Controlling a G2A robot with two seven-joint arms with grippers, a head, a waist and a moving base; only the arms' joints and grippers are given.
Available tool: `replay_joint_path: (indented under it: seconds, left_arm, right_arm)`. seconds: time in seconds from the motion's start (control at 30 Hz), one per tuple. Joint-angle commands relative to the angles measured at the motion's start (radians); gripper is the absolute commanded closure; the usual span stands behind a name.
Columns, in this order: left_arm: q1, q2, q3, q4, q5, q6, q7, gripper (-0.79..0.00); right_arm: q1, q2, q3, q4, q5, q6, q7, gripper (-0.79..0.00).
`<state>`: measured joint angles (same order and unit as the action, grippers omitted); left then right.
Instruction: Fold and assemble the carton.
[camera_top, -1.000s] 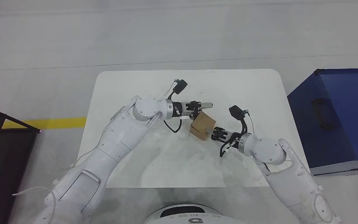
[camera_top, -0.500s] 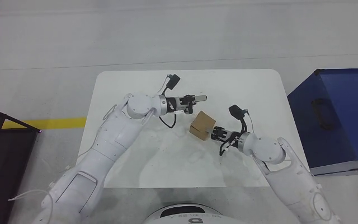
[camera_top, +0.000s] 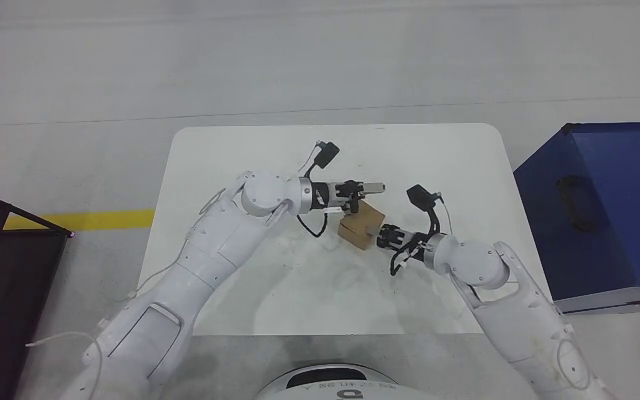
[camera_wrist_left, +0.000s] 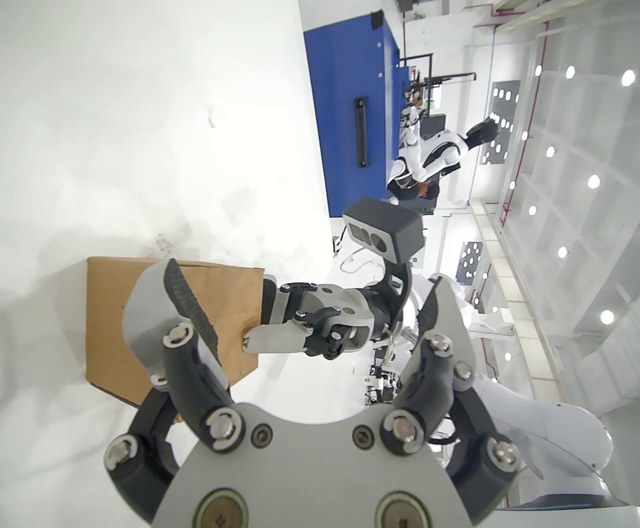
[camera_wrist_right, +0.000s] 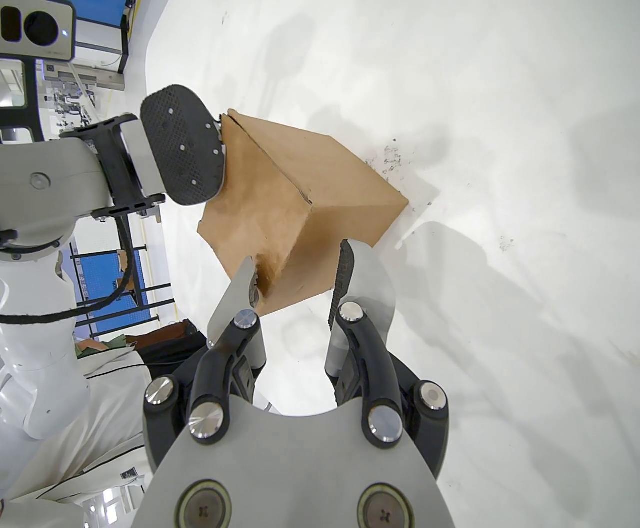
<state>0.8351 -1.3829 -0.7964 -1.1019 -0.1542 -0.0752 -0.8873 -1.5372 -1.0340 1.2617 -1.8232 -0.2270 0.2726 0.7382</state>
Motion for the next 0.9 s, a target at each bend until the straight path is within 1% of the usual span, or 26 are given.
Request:
replay_joint_path:
  seconds: [0.0,0.1,0.3,0.43,0.53,0.57,0.6,0.63,0.67,0.77,0.87]
  left_arm:
    - [-0.009,-0.004,0.002,0.011,-0.007,-0.004,0.002,-0.785]
    - [-0.020,-0.007,-0.002,0.027,-0.017,-0.011,0.003,-0.785]
    - [-0.030,-0.011,0.006,0.046,0.001,-0.005,-0.012,-0.785]
    - [-0.035,-0.016,0.008,0.047,-0.007,-0.008,-0.008,-0.785]
    - [-0.035,-0.019,-0.011,0.047,-0.055,-0.014,0.005,-0.785]
    - [-0.036,-0.018,-0.021,0.047,-0.070,-0.016,0.010,-0.785]
    - [-0.035,-0.017,-0.034,0.048,-0.083,-0.017,0.015,-0.785]
    - [-0.035,-0.014,-0.046,0.049,-0.089,-0.018,0.018,-0.785]
    - [-0.033,-0.010,-0.063,0.051,-0.094,-0.021,0.025,-0.785]
    - [-0.012,0.008,-0.126,0.044,-0.112,-0.033,0.036,-0.785]
    - [0.027,0.033,-0.197,0.018,-0.108,-0.033,0.035,-0.785]
  right_arm:
    - [0.002,0.000,0.001,0.000,-0.001,0.002,0.002,-0.317]
    - [0.004,0.001,0.006,-0.001,-0.001,0.002,0.005,-0.323]
    - [0.003,0.004,0.021,-0.005,-0.001,-0.006,0.008,-0.360]
    - [0.000,0.006,0.041,-0.013,-0.002,-0.007,0.004,-0.400]
    - [-0.015,0.011,0.084,-0.033,0.004,-0.003,-0.008,-0.382]
    - [-0.023,0.013,0.103,-0.047,0.009,-0.004,-0.015,-0.366]
    - [-0.034,0.014,0.121,-0.062,0.018,-0.006,-0.023,-0.320]
    - [-0.046,0.015,0.137,-0.077,0.027,-0.009,-0.028,-0.256]
    - [-0.056,0.016,0.151,-0.092,0.038,-0.013,-0.032,0.000]
    - [-0.064,0.017,0.167,-0.116,0.055,-0.022,-0.035,0.000]
    - [-0.034,0.013,0.140,-0.105,0.055,-0.023,-0.032,0.000]
